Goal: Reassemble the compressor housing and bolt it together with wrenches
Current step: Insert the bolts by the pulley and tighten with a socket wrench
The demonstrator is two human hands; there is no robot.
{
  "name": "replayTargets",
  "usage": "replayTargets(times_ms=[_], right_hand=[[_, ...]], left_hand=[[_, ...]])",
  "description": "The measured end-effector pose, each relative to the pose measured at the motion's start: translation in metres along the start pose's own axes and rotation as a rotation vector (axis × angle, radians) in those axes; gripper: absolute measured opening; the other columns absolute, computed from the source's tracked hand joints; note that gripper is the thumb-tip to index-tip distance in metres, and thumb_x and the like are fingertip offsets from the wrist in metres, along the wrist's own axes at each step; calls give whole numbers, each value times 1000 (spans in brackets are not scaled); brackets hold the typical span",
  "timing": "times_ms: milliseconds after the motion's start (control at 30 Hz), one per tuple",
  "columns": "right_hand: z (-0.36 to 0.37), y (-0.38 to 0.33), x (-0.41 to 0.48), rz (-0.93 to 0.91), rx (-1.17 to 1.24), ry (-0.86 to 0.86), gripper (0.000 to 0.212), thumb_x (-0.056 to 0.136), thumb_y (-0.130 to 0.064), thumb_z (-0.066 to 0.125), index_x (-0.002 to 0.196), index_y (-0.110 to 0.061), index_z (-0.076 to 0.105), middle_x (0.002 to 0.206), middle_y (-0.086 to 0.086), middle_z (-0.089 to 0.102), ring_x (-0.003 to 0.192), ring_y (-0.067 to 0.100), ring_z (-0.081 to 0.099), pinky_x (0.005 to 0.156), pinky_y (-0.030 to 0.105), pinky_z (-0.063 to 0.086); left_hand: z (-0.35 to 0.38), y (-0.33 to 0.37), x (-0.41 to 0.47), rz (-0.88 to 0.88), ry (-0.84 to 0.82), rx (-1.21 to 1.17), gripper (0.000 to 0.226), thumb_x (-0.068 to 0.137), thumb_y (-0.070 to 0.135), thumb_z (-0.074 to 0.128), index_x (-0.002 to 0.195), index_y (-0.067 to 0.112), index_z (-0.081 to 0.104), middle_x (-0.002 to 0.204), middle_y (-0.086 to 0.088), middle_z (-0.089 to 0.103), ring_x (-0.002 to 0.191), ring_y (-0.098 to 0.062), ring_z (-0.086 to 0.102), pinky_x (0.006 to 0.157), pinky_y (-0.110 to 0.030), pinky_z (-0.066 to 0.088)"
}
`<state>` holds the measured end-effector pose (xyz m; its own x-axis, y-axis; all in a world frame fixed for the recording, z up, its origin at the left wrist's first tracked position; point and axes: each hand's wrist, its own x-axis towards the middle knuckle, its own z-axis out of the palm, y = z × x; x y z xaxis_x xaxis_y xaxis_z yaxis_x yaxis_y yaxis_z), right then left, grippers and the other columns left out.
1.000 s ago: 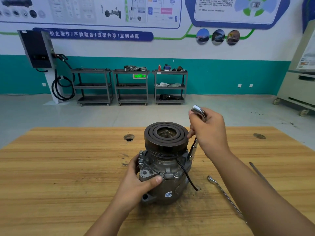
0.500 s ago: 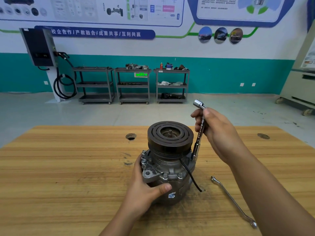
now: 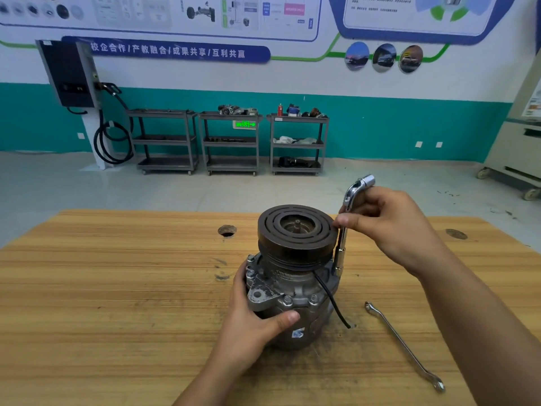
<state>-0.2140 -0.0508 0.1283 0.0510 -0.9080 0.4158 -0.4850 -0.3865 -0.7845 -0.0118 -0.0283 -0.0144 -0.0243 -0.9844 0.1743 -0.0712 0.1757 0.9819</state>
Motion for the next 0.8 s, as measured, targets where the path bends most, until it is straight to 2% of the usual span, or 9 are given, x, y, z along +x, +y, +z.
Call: replayTargets(times_ms=[67,133,200,333,467,567,633,700,800], right_hand=[[10,3,-1,8,-4,93,15,78,-18,73,78,-23,59,74,-4,64,69,10,59,61,22,47],[15,8,-3,13,51,130,17,81,-19,71,75,-22,56,64,-9,57,60,3,53,55,17,41],[11,11,-5,5,148,43,12,86,-13,64,79,-21,59,64,-9,60,55,-2,50,52,14,40],[-5,17,-9,-2,282,-146,27,90,5,50,94,-16,65,83,-4,72,61,2,56,54,16,46],[-5,16,-8,-5,243,-47,29,86,12,52,86,-14,65,76,-2,73,57,6,59,48,17,44],[1,14,-8,-8,216,33,30,85,13,54,81,-16,64,69,-4,71,52,4,58,45,16,43],[7,13,-10,-20,164,89,31,85,10,56,78,-19,64,66,-2,69,51,4,57,46,14,43],[13,13,-12,-34,122,153,30,85,5,60,76,-23,64,69,-2,67,52,3,57,49,11,43],[14,15,-15,-56,78,200,21,87,-9,62,77,-27,62,76,-5,68,71,6,64,65,17,49]], left_hand=[[0,0,0,5,1,4,103,34,58,86,113,73,22,129,26,51,113,9,52,91,-16,43],[0,0,0,7,0,7,103,35,57,86,114,72,22,130,25,50,115,6,51,93,-19,43],[-1,0,0,15,2,11,102,36,56,86,116,69,23,131,22,50,118,1,51,98,-25,42],[-1,-1,1,23,-9,13,101,37,54,85,117,66,24,132,19,51,119,0,52,98,-23,43],[-1,-2,1,20,-1,27,100,37,59,84,113,73,21,129,25,50,113,10,51,82,-6,40],[-1,-2,2,21,5,32,102,35,61,84,113,73,20,131,23,49,116,7,49,86,-9,38],[-1,-3,2,18,6,36,102,34,63,84,113,73,20,132,21,49,119,3,49,89,-14,39],[0,-3,2,13,15,50,100,36,61,83,112,75,19,132,21,49,116,5,49,89,-14,40],[-1,-3,2,7,23,69,97,37,60,82,108,78,18,130,24,48,108,17,48,79,-3,39]])
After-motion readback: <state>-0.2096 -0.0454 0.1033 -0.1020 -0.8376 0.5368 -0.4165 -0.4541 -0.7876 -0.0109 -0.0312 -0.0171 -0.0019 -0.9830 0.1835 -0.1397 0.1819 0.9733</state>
